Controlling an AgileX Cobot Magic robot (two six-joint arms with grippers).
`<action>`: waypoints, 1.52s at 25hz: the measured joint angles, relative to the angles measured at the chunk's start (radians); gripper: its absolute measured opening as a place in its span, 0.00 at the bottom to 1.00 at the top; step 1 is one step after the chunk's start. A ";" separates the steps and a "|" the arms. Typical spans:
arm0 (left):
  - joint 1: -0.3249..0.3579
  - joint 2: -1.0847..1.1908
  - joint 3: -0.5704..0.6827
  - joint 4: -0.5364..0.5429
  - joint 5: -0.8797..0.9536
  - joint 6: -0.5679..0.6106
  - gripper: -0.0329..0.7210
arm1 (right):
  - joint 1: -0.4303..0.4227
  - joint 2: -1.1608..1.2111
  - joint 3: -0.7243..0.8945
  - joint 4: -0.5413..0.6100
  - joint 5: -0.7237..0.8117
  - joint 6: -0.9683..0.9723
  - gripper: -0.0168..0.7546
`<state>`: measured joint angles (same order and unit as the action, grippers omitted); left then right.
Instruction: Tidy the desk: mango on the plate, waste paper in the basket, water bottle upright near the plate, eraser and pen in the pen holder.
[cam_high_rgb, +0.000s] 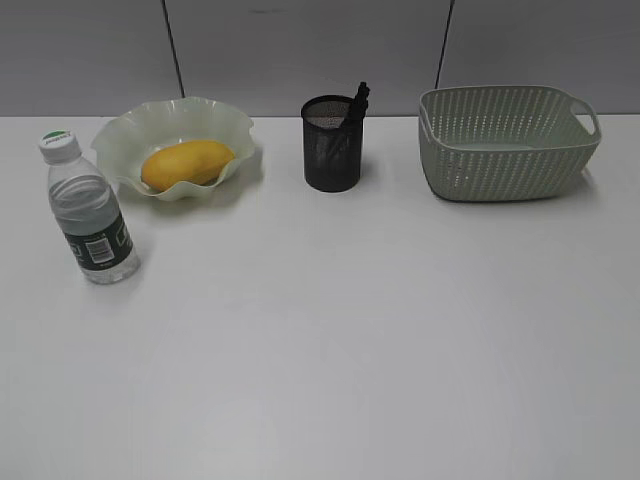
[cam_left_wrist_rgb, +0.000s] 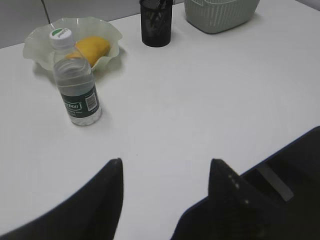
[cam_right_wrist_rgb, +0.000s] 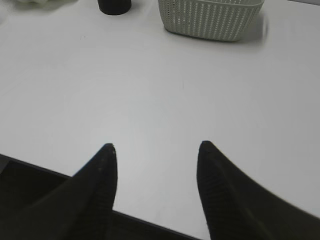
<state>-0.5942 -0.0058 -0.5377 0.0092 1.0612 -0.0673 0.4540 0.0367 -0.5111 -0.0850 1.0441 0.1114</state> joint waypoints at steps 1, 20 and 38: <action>0.000 0.000 0.000 0.000 0.000 0.000 0.59 | 0.000 0.000 0.000 0.000 0.000 0.000 0.56; 0.482 0.000 0.000 0.000 -0.005 0.000 0.52 | -0.399 -0.043 0.000 0.016 0.000 0.000 0.56; 0.486 0.000 0.000 -0.003 -0.005 0.000 0.38 | -0.399 -0.043 0.000 0.023 0.000 0.000 0.56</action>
